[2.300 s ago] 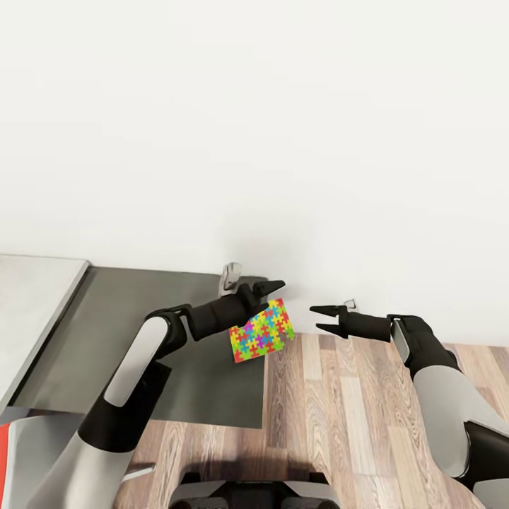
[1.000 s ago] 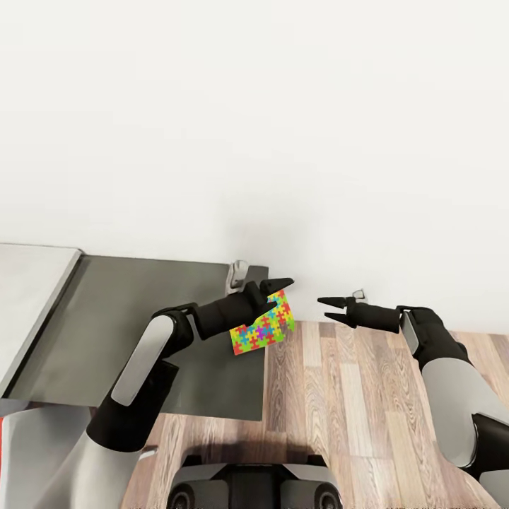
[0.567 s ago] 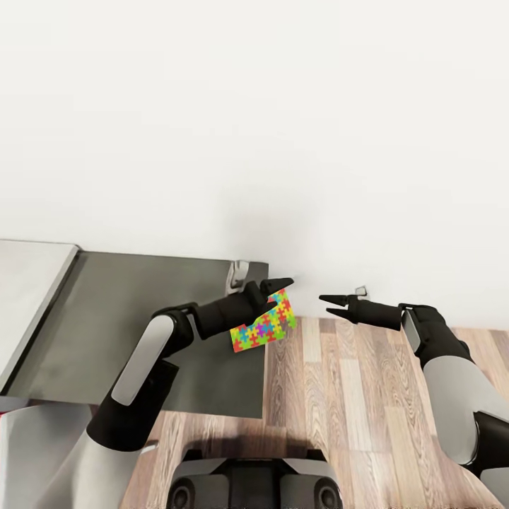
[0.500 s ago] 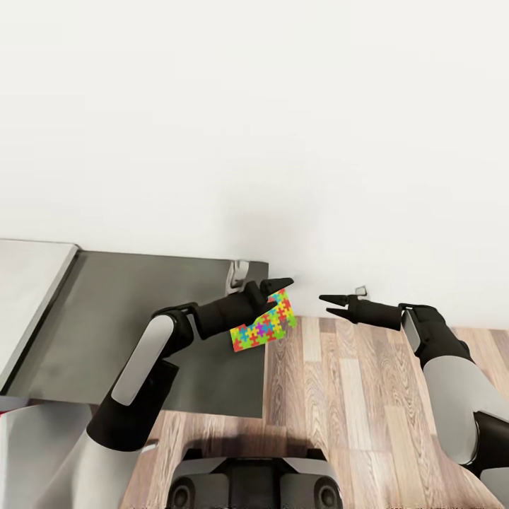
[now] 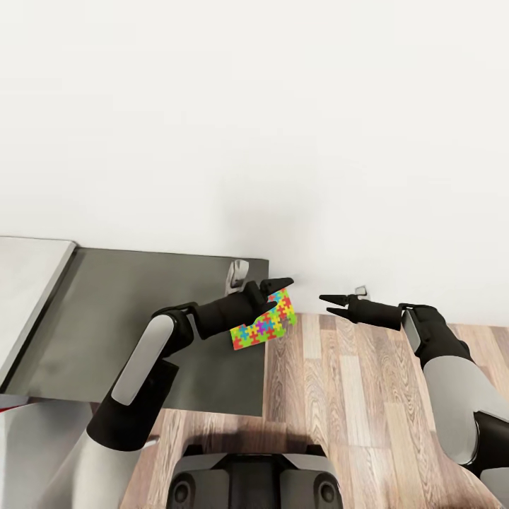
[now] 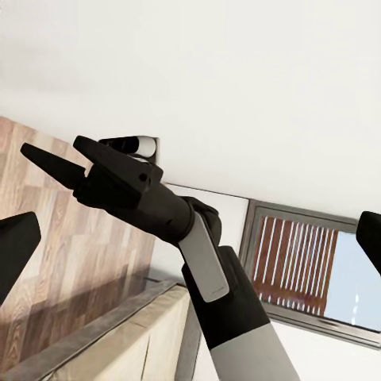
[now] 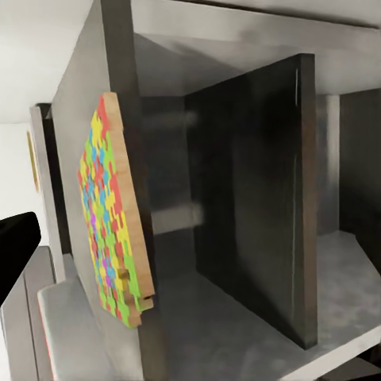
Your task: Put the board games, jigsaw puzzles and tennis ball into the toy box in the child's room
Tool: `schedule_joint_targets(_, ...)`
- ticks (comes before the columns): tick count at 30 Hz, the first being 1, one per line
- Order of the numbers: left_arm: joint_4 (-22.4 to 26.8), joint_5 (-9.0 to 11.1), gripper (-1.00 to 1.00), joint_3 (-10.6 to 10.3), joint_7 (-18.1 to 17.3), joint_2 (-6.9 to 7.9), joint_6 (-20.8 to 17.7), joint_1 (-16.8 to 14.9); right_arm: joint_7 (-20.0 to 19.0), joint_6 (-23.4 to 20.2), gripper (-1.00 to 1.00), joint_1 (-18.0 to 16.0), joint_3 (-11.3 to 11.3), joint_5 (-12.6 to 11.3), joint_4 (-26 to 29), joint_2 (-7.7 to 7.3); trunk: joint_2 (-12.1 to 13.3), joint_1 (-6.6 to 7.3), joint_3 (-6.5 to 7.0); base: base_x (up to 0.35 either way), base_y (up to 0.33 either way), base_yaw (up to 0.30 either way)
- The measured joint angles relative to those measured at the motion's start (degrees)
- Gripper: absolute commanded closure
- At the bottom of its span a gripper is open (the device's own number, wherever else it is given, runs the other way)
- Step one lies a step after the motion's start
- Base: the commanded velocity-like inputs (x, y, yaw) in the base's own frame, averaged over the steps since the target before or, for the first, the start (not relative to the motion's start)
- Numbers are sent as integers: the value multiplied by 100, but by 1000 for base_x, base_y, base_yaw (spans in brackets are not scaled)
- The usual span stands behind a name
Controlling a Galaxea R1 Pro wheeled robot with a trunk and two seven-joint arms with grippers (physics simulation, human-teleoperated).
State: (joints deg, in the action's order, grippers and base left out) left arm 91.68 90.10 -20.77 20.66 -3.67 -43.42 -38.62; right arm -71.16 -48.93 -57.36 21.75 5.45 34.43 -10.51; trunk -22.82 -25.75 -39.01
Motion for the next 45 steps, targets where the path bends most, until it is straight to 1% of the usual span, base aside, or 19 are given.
schedule_joint_targets(6, 2, -5, -100, 1, 2, 0, 1, 0, 1, 3, -100, 0, 0, 0, -1, 1, 0, 0, -7, 0, 0, 121)
schedule_joint_targets(22, -2, -17, -100, 1, 3, 1, 1, -1, -8, 5, -100, 1, 5, -1, -1, -12, 0, 0, -11, 0, 0, 234)
schedule_joint_targets(30, -4, -23, -100, 0, 3, 0, 0, -2, -15, 5, -100, 2, 8, -8, 0, -16, 0, 0, -11, 0, 0, 74)
schedule_joint_targets(45, -6, -27, -100, 0, 7, 0, 2, -2, -18, 5, -100, 7, 13, -18, 0, -16, 0, 0, -12, 0, 0, 12)
